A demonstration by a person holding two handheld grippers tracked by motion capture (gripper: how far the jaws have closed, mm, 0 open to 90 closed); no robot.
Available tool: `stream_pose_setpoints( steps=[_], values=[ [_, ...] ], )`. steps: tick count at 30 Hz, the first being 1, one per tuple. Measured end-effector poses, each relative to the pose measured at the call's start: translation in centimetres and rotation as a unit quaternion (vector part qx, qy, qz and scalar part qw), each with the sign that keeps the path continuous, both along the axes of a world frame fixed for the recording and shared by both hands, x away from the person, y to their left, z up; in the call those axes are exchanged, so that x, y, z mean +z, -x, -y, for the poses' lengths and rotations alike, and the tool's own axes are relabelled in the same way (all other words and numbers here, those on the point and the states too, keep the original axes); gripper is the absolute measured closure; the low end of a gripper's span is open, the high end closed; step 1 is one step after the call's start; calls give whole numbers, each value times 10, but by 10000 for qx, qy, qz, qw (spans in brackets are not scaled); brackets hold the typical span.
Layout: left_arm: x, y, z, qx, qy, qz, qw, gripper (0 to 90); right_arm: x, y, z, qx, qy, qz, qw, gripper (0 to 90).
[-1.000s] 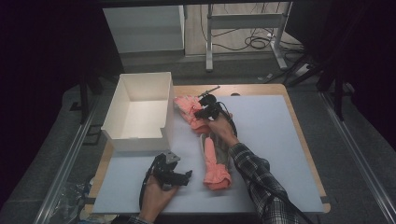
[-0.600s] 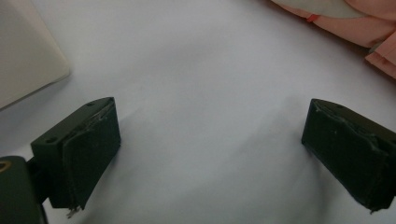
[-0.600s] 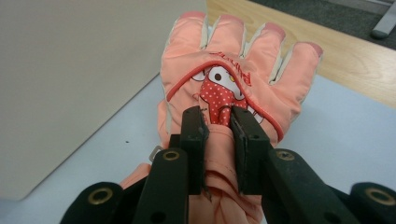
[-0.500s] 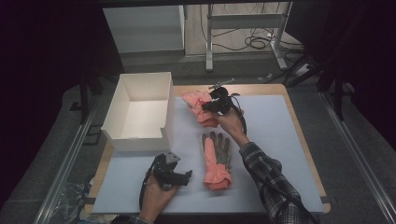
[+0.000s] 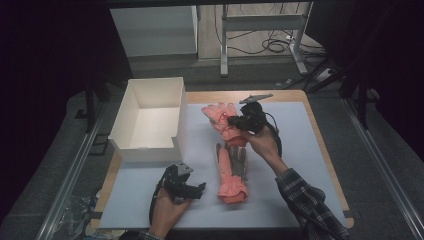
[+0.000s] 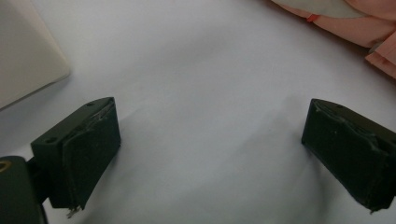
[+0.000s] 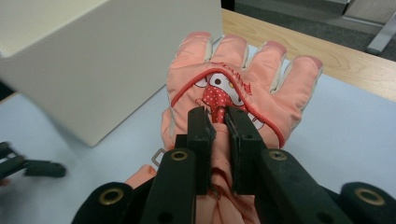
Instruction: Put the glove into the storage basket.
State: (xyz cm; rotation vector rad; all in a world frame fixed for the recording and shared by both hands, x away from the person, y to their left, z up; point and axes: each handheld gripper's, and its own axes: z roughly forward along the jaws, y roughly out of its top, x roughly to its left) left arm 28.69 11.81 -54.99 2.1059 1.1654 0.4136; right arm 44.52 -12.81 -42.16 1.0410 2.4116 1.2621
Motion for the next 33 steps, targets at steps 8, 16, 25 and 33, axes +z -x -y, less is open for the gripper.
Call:
stream_pose_setpoints(
  steps=[8, 16, 25, 33],
  values=[
    [0, 0, 0, -3, -12, 2, 10000, 44, 11, 42, 22, 10, -192, 64, 9998, 814],
    [0, 0, 0, 15, 13, 4, 10000, 44, 8, 90, 36, 0, -310, 122, 9994, 813],
    [0, 0, 0, 22, 23, -9, 10000, 44, -17, 125, 38, -222, -295, 296, 9989, 810],
    [0, 0, 0, 23, 17, -1, 10000, 44, -51, 123, 38, -224, -236, -36, 9995, 674]
  ],
)
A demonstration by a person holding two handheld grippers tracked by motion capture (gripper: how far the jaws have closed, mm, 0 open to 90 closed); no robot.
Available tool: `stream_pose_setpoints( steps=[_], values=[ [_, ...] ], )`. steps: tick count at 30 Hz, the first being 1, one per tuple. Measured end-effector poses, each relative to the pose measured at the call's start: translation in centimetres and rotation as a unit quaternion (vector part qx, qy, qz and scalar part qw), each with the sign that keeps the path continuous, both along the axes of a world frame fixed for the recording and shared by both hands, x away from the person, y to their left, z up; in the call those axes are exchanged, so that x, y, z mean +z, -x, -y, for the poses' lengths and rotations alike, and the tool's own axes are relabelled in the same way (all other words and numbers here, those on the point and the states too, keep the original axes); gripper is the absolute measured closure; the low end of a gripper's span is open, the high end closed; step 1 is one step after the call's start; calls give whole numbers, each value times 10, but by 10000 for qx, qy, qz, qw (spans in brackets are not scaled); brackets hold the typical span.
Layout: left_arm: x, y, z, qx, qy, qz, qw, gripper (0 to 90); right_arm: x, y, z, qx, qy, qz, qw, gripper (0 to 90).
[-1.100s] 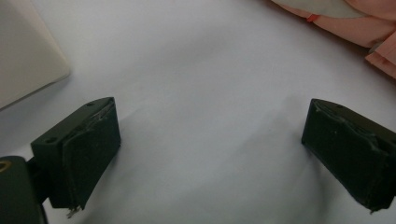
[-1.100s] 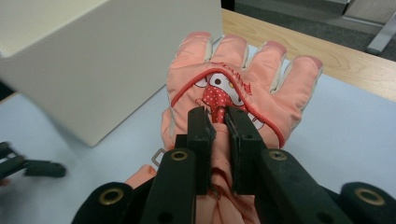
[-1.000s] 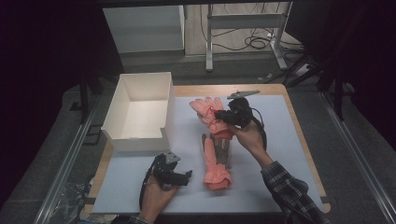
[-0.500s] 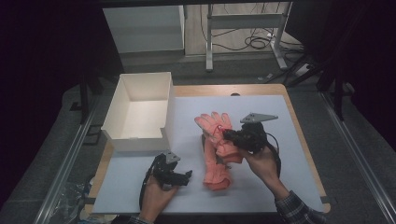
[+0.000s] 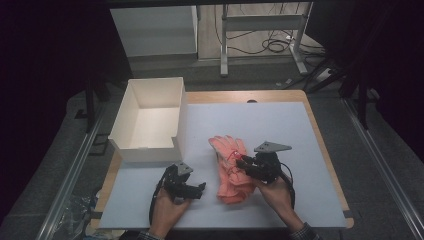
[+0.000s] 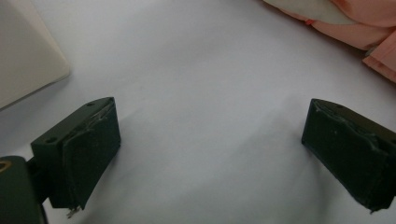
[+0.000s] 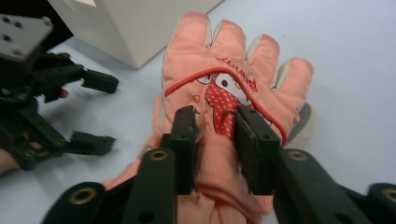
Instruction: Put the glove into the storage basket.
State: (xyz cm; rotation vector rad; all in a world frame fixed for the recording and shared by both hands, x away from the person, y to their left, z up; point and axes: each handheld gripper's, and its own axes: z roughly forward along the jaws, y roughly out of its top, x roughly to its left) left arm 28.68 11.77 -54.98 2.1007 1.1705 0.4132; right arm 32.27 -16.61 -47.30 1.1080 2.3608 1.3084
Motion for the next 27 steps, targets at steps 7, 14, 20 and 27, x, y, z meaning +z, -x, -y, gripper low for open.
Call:
stream_pose_setpoints(
  steps=[7, 14, 20, 27],
  values=[
    [0, 0, 0, -2, -12, 12, 10000, 44, 4, -3, 13, 51, -12, 81, 10000, 556],
    [0, 0, 0, -4, -10, 13, 10000, 44, 9, -4, 22, 154, -8, 87, 9998, 532],
    [0, 0, 0, 2, 5, 1, 10000, 44, 15, -1, 34, 219, -50, 92, 9997, 541],
    [0, 0, 0, 2, 3, 3, 10000, 44, 8, 0, 37, 760, 59, -114, 9970, 522]
  ],
)
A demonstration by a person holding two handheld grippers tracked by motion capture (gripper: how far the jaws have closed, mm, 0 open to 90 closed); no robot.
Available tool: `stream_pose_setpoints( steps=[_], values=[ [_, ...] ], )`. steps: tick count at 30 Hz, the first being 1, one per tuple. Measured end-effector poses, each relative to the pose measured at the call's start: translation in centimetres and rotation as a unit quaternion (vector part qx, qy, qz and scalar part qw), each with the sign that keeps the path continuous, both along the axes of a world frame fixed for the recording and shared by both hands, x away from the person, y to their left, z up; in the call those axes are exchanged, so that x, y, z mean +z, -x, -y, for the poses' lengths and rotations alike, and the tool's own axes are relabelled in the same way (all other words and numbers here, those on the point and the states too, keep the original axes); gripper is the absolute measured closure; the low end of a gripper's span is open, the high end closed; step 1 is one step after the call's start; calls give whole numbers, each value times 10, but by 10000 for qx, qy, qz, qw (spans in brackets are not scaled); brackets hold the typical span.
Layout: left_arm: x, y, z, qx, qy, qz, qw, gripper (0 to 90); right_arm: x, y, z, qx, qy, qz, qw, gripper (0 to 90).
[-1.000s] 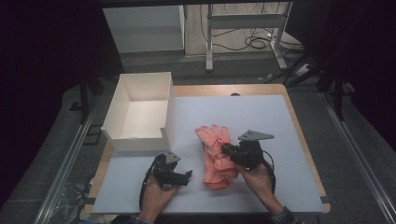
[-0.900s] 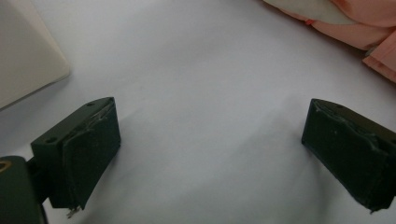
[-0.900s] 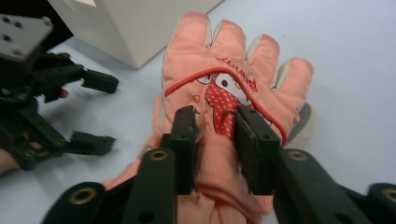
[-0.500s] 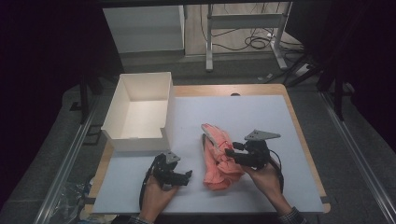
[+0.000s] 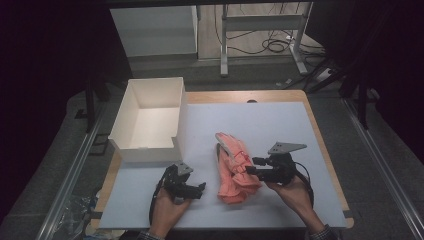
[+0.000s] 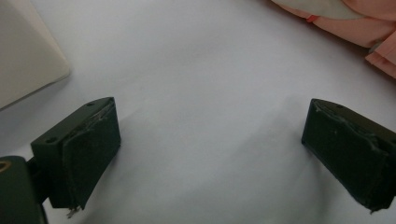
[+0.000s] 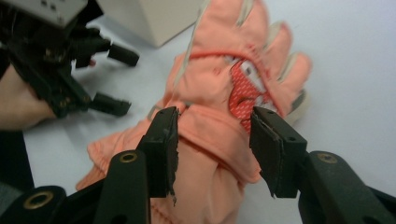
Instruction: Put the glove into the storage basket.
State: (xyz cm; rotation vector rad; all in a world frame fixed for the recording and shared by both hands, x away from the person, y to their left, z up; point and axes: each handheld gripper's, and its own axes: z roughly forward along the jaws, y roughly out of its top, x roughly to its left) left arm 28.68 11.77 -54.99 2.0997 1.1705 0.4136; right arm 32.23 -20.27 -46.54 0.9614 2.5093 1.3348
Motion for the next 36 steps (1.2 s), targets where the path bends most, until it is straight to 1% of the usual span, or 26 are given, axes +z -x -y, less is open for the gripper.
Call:
stream_pose_setpoints(
  steps=[1, 2, 3, 4, 7, 10, 12, 14, 15, 17, 20, 22, 23, 24, 25, 26, 28, 29, 30, 32, 34, 36],
  values=[
    [0, 0, 0, -1, -1, 0, 10000, 44, -2, -1, -1, 62, 21, -46, 10000, 522],
    [0, 0, 0, -1, -1, 0, 10000, 44, -2, -1, -1, 62, 21, -46, 10000, 522],
    [0, 0, 0, -1, -2, -1, 10000, 44, -7, -4, -5, 178, 5, -121, 9998, 517],
    [0, 0, 0, -1, -1, 0, 10000, 44, -7, -4, -5, 195, -5, -116, 9997, 515],
    [0, 0, 0, -2, -4, 0, 10000, 44, 1, -6, -4, 340, -15, 16, 9994, 509],
    [0, 0, 0, 1, 7, 1, 10000, 44, 13, -11, -2, 343, 44, 145, 9993, 534],
    [0, 0, 0, -8, -8, 3, 10000, 44, 20, -16, -3, 438, 132, 285, 9985, 574],
    [0, 0, 0, -9, -7, 2, 10000, 44, 23, -24, -4, 576, 350, 433, 9968, 588],
    [0, 0, 0, -7, -6, 4, 10000, 44, 22, -30, -5, 701, 395, 432, 9958, 587],
    [0, 0, 0, -10, -8, 3, 10000, 44, 18, -39, -8, 1023, 384, 307, 9935, 577],
    [0, 0, 0, -8, -5, 5, 10000, 44, 7, -50, -16, 1315, 583, 237, 9893, 546],
    [0, 0, 0, -20, -21, -10, 10000, 44, 0, -57, -22, 1472, 578, 106, 9874, 549],
    [0, 0, 0, -22, -21, -12, 10000, 44, -3, -59, -24, 1541, 550, 23, 9865, 578],
    [0, 0, 0, -22, -20, -12, 10000, 44, -5, -61, -26, 1563, 565, -49, 9861, 632],
    [0, 0, 0, -22, -20, -12, 10000, 44, -8, -62, -29, 1570, 583, -126, 9858, 698],
    [0, 0, 0, -21, -21, -13, 10000, 44, -10, -62, -30, 1530, 597, -152, 9863, 754],
    [0, 0, 0, -21, -21, -13, 10000, 44, -13, -61, -31, 1459, 593, -148, 9874, 837],
    [0, 0, 0, -20, -19, -13, 10000, 44, -13, -60, -30, 1402, 570, -152, 9884, 860],
    [0, 0, 0, -19, -20, -12, 10000, 44, -12, -60, -28, 1341, 511, -169, 9895, 872],
    [0, 0, 0, -21, -23, -11, 10000, 44, -6, -58, -23, 1117, 432, -239, 9925, 882],
    [0, 0, 0, -20, -21, 0, 10000, 44, 1, -54, -21, 946, 414, -252, 9943, 883],
    [0, 0, 0, -8, -9, 5, 10000, 44, 12, -47, -22, 722, 442, -202, 9962, 883]
  ],
)
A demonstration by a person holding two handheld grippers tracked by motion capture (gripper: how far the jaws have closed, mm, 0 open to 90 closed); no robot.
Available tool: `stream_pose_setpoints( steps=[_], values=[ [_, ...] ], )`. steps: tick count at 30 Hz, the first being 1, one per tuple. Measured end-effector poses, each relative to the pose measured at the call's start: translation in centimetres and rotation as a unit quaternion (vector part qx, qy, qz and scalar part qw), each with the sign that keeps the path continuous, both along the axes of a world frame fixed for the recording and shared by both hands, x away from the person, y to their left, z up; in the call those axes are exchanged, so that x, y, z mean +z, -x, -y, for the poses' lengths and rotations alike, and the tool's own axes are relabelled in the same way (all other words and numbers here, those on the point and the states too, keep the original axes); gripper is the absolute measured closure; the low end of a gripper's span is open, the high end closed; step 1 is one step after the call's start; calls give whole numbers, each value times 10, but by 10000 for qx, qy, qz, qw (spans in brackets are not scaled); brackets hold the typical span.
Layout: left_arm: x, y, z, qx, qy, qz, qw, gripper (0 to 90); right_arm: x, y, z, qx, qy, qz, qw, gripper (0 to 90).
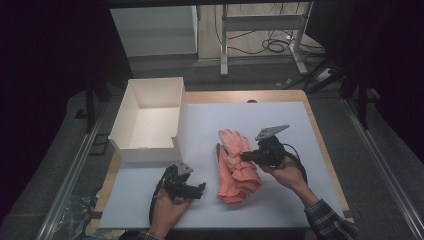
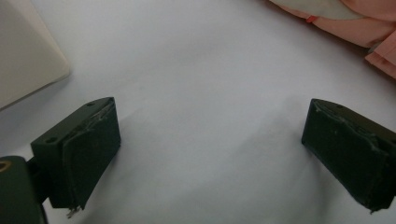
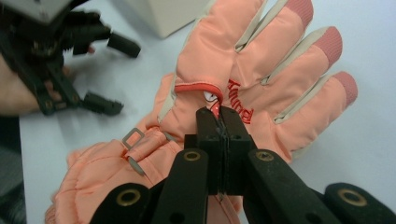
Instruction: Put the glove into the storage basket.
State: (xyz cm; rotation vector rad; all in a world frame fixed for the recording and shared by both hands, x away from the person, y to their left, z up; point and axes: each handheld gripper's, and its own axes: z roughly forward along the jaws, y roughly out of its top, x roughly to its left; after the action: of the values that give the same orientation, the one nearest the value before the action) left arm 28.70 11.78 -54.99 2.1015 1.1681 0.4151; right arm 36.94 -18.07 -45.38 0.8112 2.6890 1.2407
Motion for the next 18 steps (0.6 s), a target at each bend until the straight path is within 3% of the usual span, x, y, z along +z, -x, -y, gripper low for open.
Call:
stream_pose_setpoints(
  steps=[4, 7, 10, 14, 18],
  values=[
    [0, 0, 0, -2, 0, -4, 10000, 44, 19, 15, -7, -464, 117, 167, 9987, 882],
    [0, 0, 0, 0, 11, -22, 10000, 44, 28, 27, -16, -681, 212, 227, 9972, 881],
    [0, 0, 0, 5, 10, -13, 10000, 44, 32, 37, -27, -729, 241, 226, 9968, 880],
    [0, 0, 0, 5, 11, -20, 10000, 44, 24, 43, -41, -814, 304, 71, 9962, 878],
    [0, 0, 0, 3, 5, -2, 10000, 44, 2, 38, -48, -983, 481, -43, 9940, 873]
  ],
)
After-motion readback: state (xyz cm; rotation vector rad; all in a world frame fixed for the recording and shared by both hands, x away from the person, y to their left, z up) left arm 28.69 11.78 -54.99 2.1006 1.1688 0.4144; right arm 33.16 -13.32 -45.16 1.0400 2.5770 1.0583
